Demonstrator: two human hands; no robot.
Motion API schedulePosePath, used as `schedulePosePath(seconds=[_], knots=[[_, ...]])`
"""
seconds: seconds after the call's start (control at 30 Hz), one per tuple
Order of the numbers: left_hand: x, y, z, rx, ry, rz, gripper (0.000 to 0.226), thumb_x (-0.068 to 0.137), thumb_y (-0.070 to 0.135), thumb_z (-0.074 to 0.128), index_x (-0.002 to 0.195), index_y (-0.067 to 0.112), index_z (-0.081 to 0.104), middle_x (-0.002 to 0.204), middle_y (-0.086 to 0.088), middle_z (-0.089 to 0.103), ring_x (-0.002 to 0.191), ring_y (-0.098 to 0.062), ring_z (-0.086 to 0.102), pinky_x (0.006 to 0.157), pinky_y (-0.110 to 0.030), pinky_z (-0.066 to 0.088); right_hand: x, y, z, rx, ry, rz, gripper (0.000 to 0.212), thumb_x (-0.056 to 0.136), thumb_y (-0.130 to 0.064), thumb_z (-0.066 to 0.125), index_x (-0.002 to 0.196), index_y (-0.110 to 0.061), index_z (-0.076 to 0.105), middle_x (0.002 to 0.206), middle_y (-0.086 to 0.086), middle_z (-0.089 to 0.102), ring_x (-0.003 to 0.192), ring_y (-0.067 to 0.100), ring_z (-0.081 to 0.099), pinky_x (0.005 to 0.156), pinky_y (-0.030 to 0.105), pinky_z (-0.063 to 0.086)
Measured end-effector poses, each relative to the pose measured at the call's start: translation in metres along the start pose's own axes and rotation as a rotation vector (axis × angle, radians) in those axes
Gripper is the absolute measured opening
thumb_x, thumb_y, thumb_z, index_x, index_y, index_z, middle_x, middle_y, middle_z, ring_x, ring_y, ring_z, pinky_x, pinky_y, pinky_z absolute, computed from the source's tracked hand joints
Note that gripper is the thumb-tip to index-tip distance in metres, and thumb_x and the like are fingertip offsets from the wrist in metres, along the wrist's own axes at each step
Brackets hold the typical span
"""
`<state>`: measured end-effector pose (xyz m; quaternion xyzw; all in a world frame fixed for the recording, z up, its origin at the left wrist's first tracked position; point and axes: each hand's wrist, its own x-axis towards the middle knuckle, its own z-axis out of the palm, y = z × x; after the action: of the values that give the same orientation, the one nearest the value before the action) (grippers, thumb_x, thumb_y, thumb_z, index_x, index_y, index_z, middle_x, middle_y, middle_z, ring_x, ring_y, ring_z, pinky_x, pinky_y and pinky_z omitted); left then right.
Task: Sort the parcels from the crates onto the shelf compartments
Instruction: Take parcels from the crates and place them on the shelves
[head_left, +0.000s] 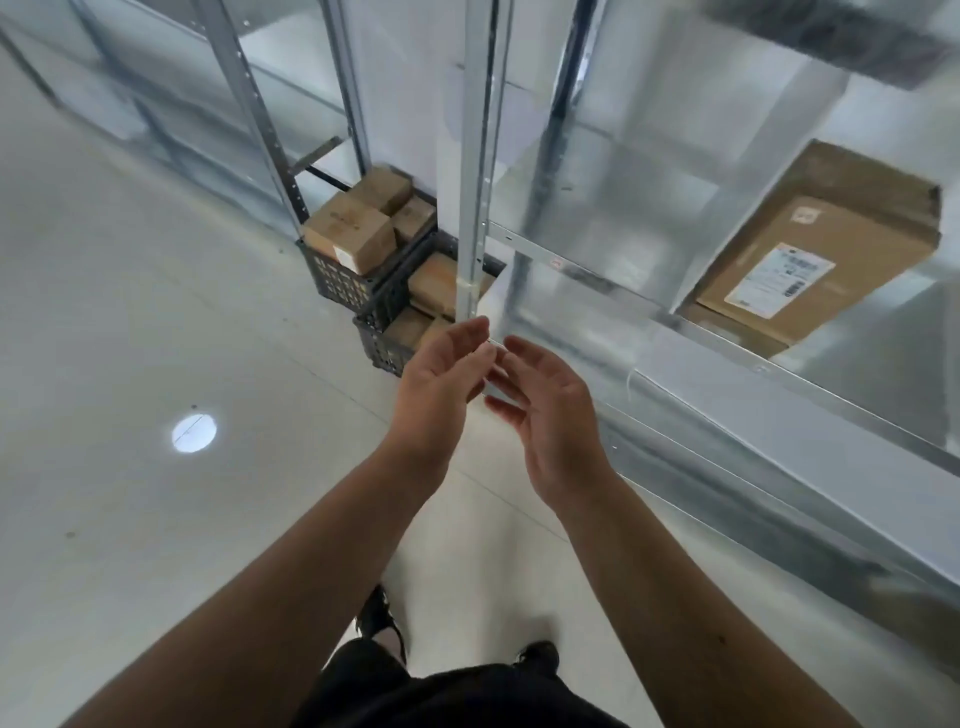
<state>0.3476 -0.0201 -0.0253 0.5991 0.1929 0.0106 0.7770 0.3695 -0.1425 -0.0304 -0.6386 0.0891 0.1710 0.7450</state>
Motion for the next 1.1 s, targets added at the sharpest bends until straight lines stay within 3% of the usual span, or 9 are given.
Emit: schedulePosePath(seconds=[0.13,0.23,0.43,0.9,1.1], knots=[[0.021,0.025,-0.069,-0.035,0.031,-0.004,0.025,0.106,0.010,0.058,0.126,0.020,0.069,0.116,0.002,0.077,0.116,-0.021,0.071,0.111,-0.048,0.053,0.024,0.007,0.075,-0.012,-0.043,0.018,0.023,0.108,-0.018,0.057,0.127,-0.017,0.070,0.118,0.007,0.078,0.117,0.027,0.073,0.112,0.056,0.052],[0.041,0.038,-0.116,-0.022,0.028,-0.003,0.024,0.107,0.009,0.056,0.119,0.025,0.071,0.104,0.008,0.078,0.106,-0.023,0.067,0.106,-0.052,0.051,0.046,0.016,0.123,-0.034,-0.064,0.026,0.029,0.107,-0.019,0.058,0.134,-0.013,0.067,0.119,0.009,0.078,0.118,0.030,0.072,0.112,0.058,0.050],[0.092,0.053,-0.174,-0.007,0.014,-0.055,0.023,0.107,0.015,0.057,0.122,0.025,0.070,0.117,0.001,0.076,0.117,-0.022,0.070,0.111,-0.048,0.053,0.087,0.024,0.179,-0.028,-0.059,0.068,0.030,0.108,-0.020,0.058,0.136,-0.013,0.064,0.119,0.010,0.077,0.117,0.029,0.072,0.110,0.054,0.053],[0.276,0.060,-0.185,0.143,0.017,-0.206,0.022,0.105,0.020,0.061,0.124,0.029,0.067,0.120,0.003,0.075,0.116,-0.015,0.070,0.105,-0.040,0.056,0.272,0.030,0.217,-0.072,-0.116,0.241,0.025,0.108,-0.026,0.059,0.130,-0.018,0.069,0.122,0.005,0.077,0.118,0.024,0.073,0.103,0.048,0.056],[0.358,0.069,-0.184,0.181,0.061,-0.235,0.022,0.100,0.016,0.067,0.119,0.025,0.071,0.114,0.000,0.077,0.110,-0.018,0.074,0.100,-0.041,0.060,0.354,0.015,0.233,-0.074,-0.104,0.313,0.024,0.105,-0.017,0.058,0.125,-0.014,0.071,0.110,0.009,0.078,0.099,0.021,0.072,0.091,0.042,0.056]])
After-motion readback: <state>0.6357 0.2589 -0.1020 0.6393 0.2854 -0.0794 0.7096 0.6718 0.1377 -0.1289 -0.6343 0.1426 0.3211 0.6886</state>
